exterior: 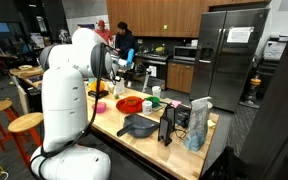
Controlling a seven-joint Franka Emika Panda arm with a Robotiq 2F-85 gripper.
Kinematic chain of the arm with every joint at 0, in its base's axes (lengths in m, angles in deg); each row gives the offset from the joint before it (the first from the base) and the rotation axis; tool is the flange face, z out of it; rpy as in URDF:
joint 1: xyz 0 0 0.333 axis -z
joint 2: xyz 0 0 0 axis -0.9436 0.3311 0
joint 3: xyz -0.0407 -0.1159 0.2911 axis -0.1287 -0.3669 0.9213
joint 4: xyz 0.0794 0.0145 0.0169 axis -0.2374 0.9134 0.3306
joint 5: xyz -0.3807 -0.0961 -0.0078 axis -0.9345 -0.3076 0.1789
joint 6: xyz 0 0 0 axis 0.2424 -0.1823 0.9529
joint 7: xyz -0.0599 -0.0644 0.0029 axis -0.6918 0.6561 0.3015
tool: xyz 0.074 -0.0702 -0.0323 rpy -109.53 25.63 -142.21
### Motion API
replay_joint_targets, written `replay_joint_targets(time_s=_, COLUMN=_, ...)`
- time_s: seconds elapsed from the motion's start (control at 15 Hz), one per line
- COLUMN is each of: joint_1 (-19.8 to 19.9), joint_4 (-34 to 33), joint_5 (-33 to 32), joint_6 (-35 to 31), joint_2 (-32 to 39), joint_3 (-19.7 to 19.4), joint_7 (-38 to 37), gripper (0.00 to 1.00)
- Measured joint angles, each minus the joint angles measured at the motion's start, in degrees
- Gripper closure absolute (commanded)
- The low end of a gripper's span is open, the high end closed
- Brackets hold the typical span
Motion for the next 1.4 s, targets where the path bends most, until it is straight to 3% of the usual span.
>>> replay_joint_targets(time_s=0.67, joint_1=-0.08, joint_4=-10.3, joint_5=-1.52, joint_6=-8.23, joint_2=6.57, joint_3=-0.12, joint_7=6.14, gripper=0.98)
replay_joint_targets(time_s=1.4, joint_1=-0.93, joint_4=-11.63, joint_5=2.52, joint_6=-9.61, joint_2=8.06, joint_3=0.03, joint_7=7.92, gripper=0.98)
